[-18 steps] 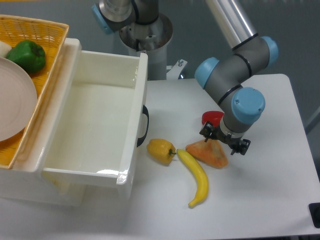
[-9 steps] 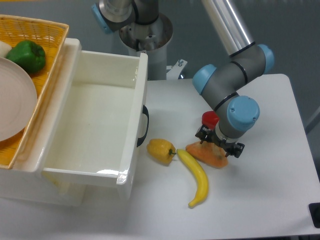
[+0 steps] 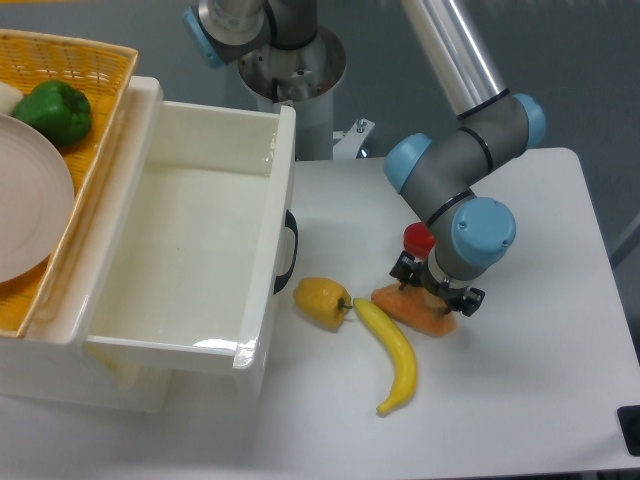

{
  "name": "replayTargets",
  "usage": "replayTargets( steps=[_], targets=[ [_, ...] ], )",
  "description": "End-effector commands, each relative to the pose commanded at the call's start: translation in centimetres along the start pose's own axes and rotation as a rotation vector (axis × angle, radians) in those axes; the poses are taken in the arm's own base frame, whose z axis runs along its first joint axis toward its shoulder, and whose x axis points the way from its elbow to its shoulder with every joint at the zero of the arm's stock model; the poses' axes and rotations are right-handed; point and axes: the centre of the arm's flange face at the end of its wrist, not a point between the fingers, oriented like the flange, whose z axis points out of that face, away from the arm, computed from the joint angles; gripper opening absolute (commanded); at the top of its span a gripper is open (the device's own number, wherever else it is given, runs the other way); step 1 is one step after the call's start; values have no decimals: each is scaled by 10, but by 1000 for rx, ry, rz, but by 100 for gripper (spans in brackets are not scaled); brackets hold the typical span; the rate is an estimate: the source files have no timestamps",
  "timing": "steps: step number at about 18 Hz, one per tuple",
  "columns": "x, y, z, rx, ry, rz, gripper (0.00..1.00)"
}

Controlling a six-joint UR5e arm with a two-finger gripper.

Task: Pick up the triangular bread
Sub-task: 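Lower the gripper onto the bread slice and close on it, then lift the gripped bread slice up off the table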

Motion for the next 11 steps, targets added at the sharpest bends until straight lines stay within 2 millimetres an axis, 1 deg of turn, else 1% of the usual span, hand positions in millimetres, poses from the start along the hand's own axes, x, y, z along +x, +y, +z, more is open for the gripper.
replayTargets(
  steps=[2,4,5,6,7,11],
  targets=[
    [0,0,0,-1,1,-3,66],
    [-1,-1,-2,1,-3,-3,43],
    [-1,-1,-3,2,-4,-3,28],
    [-3,-2,-7,5,-11,-3,16],
    [-5,-2,-11,8,-18,-1,9],
    [-10,-3,-32,23,-49,5,9]
  ],
)
